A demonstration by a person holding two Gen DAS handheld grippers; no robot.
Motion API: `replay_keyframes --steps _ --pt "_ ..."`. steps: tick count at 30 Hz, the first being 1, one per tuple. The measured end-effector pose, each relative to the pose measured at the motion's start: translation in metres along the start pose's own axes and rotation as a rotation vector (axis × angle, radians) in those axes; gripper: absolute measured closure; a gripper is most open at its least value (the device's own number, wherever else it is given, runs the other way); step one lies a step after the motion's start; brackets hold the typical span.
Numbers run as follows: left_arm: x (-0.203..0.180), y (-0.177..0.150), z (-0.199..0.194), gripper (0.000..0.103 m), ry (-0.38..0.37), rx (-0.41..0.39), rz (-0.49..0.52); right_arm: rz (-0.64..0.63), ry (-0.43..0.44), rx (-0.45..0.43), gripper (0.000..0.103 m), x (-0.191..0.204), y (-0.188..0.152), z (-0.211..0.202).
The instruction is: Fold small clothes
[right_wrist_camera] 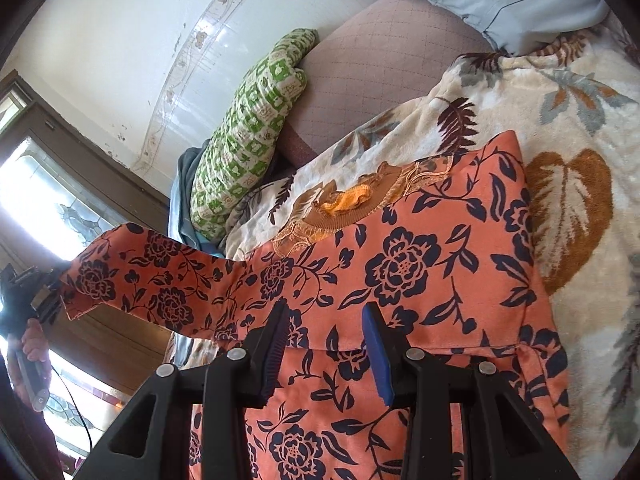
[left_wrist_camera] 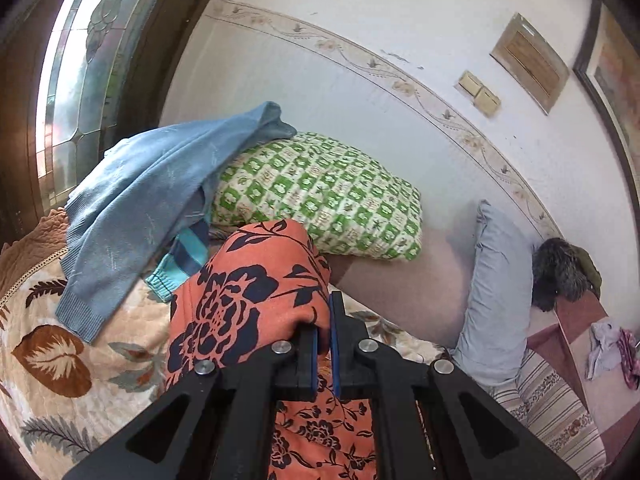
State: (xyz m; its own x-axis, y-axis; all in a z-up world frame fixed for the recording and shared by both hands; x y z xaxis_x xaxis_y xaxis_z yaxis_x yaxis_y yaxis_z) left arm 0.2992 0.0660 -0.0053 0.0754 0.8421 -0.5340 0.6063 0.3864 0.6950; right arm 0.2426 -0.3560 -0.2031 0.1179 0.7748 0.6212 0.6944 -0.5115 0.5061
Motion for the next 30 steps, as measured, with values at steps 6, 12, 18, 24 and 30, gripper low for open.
replay_keyframes --steps 6,12,18,24,30 --pt "-0.056 -0.037 0.030 0.099 -0.033 0.046 0.066 0.075 0.032 -0.041 0.063 -0.026 0.015 -0.026" --pt "-0.105 -0.095 0.075 0.099 -0.058 0.140 0.120 0.148 0.054 -0.083 0.063 -0.051 0.031 -0.043" --pt "-0.138 -0.168 0.131 0.099 -0.054 0.255 0.179 0.216 0.071 -0.133 0.063 -0.075 0.047 -0.058" --pt "-0.146 -0.241 0.188 0.098 0.022 0.373 0.267 0.266 0.091 -0.156 0.062 -0.095 0.062 -0.067" --pt "-0.162 -0.290 0.198 0.050 0.013 0.464 0.373 0.303 0.097 -0.136 0.053 -0.103 0.069 -0.056"
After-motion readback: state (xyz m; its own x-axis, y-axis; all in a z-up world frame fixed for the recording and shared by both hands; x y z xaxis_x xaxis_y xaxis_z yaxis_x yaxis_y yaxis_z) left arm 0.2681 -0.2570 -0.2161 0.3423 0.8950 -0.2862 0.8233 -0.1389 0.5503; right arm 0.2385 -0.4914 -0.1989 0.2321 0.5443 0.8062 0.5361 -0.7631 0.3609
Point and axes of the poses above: each gripper's, at about its wrist camera, not at the fingertips, and z roughly the way its jaws point, x to its left, y to its top, the point moved 5 cm from there along z, roughly the way its jaws point, and after that the axes turned 4 degrees about -y, right-handed, at the moved point
